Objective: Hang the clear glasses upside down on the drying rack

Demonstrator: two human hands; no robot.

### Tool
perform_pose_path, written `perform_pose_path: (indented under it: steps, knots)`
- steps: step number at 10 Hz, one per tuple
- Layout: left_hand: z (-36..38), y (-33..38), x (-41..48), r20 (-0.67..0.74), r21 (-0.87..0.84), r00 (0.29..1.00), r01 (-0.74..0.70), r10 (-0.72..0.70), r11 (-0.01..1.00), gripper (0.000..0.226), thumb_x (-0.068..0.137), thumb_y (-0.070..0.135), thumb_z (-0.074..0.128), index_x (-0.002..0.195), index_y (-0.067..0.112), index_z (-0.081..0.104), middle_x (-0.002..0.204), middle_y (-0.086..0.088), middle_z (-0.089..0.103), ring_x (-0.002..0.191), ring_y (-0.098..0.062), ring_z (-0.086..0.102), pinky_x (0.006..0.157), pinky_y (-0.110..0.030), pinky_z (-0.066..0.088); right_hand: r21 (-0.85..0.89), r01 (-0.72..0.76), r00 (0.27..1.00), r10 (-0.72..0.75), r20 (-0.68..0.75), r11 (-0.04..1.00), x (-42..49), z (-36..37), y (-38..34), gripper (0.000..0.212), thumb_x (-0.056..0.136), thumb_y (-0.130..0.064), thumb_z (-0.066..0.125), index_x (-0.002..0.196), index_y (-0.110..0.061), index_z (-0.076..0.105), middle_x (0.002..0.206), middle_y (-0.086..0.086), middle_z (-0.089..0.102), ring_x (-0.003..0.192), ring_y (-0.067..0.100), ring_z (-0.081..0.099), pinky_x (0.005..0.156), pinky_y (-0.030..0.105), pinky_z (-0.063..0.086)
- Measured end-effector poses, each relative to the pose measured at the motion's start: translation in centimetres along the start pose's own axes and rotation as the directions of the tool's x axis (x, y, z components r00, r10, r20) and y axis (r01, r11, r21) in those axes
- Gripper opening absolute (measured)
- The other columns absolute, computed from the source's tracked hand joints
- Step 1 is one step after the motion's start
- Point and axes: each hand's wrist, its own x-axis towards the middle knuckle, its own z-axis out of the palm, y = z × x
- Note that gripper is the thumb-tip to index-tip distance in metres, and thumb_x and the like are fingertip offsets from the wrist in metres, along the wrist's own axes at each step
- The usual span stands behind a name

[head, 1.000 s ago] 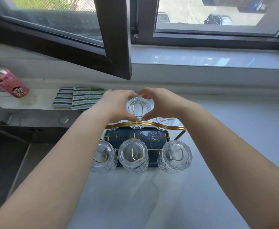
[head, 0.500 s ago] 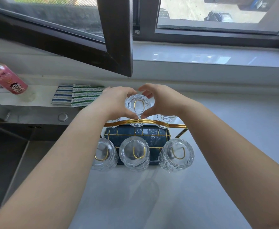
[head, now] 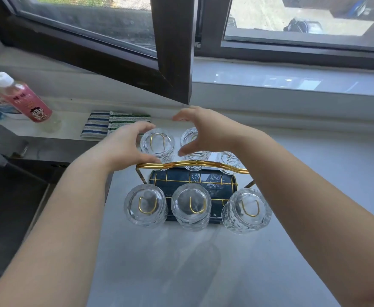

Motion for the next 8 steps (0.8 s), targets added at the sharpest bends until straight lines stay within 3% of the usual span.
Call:
perform_pose_path:
  steps: [2, 4, 6, 8]
  knots:
    - [0.2, -0.5, 0.0, -0.035, -0.096, 0.999, 0.002, -0.006, 0.995, 0.077, 0.058, 0.023, 0.085, 0.125, 0.029, 0.047, 0.126, 0.003, 0.058, 0.105, -0.010, 0.052, 0.089, -0.033, 0.047, -0.075, 0.023, 0.993, -0.014, 0.120, 0.997, 2.3, 1.6, -1.9, 0.073, 0.068, -0.029, 0.080, 0.129, -0.014, 0.043, 0.131, 0.008, 0.054, 0.115, 0.027, 0.051, 0.093, 0.034, 0.040]
    - [0.2, -0.8, 0.1, -0.036, -0.136, 0.999, -0.011, 0.006, 0.991, 0.079, 0.058, 0.021, 0.085, 0.127, 0.028, 0.047, 0.125, 0.003, 0.059, 0.107, -0.012, 0.055, 0.090, -0.036, 0.048, -0.088, 0.026, 0.993, -0.015, 0.120, 0.996, 2.9, 1.7, -1.7, 0.070, 0.066, -0.030, 0.081, 0.125, -0.012, 0.049, 0.124, 0.009, 0.059, 0.108, 0.027, 0.055, 0.093, 0.044, 0.048]
    - [0.1, -1.1, 0.4, -0.037, -0.142, 0.999, -0.008, 0.003, 0.990, 0.081, 0.057, 0.021, 0.085, 0.128, 0.027, 0.046, 0.125, 0.003, 0.059, 0.102, -0.010, 0.054, 0.082, -0.029, 0.045, -0.086, 0.018, 0.995, -0.009, 0.103, 0.996, 3.2, 1.8, -1.7, 0.069, 0.065, -0.032, 0.081, 0.123, -0.013, 0.051, 0.122, 0.009, 0.060, 0.106, 0.028, 0.055, 0.092, 0.046, 0.048]
    - [0.0, -0.8, 0.1, -0.025, -0.156, 1.000, 0.014, -0.018, 0.988, 0.089, 0.060, 0.022, 0.083, 0.136, 0.029, 0.036, 0.139, 0.004, 0.047, 0.118, -0.014, 0.049, 0.094, -0.036, 0.044, -0.021, -0.030, 0.997, 0.032, 0.073, 0.999, 2.1, 1.1, -1.9, 0.074, 0.068, -0.033, 0.079, 0.130, -0.016, 0.043, 0.131, 0.006, 0.055, 0.116, 0.025, 0.051, 0.100, 0.040, 0.042]
